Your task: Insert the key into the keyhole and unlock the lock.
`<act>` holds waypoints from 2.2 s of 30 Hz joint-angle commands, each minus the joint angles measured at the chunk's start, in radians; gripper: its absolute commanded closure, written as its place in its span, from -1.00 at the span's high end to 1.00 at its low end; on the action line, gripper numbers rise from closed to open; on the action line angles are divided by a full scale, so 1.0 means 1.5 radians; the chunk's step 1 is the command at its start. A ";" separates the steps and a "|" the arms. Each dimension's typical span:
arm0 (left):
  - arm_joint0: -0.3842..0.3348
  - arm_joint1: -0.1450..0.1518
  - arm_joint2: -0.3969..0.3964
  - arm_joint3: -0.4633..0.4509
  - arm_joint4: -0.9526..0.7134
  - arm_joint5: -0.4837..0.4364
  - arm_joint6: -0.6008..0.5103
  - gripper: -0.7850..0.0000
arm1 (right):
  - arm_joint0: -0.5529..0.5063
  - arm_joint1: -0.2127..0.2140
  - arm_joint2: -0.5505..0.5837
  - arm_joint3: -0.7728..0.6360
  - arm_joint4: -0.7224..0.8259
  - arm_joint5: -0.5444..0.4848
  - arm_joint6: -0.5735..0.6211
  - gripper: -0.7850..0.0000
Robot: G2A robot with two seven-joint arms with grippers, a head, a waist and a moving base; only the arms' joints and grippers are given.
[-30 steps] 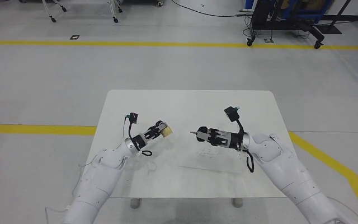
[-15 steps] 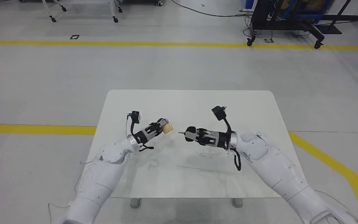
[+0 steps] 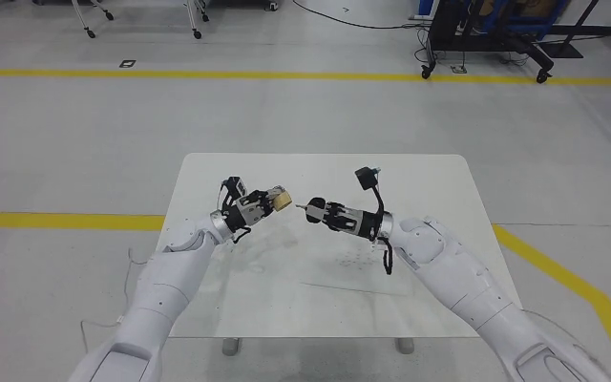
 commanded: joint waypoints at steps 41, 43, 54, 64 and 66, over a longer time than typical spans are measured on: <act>0.128 -0.021 0.001 -0.158 -0.042 0.003 0.248 -1.00 | -0.119 -0.006 0.013 -0.229 -0.026 0.519 -0.141 -1.00; 0.131 -0.021 -0.002 -0.164 -0.038 0.004 0.249 -1.00 | -0.122 -0.010 0.012 -0.228 -0.025 0.520 -0.158 -1.00; 0.147 -0.020 -0.002 -0.200 0.030 -0.021 0.295 -1.00 | -0.132 -0.031 -0.006 -0.223 -0.048 0.526 -0.249 -1.00; 0.161 -0.020 -0.017 -0.217 0.039 -0.032 0.324 -1.00 | -0.135 -0.046 0.002 -0.206 -0.030 0.519 -0.265 -1.00; 0.163 -0.020 -0.018 -0.221 0.042 -0.032 0.327 -1.00 | -0.139 -0.047 0.005 -0.207 -0.028 0.516 -0.262 -1.00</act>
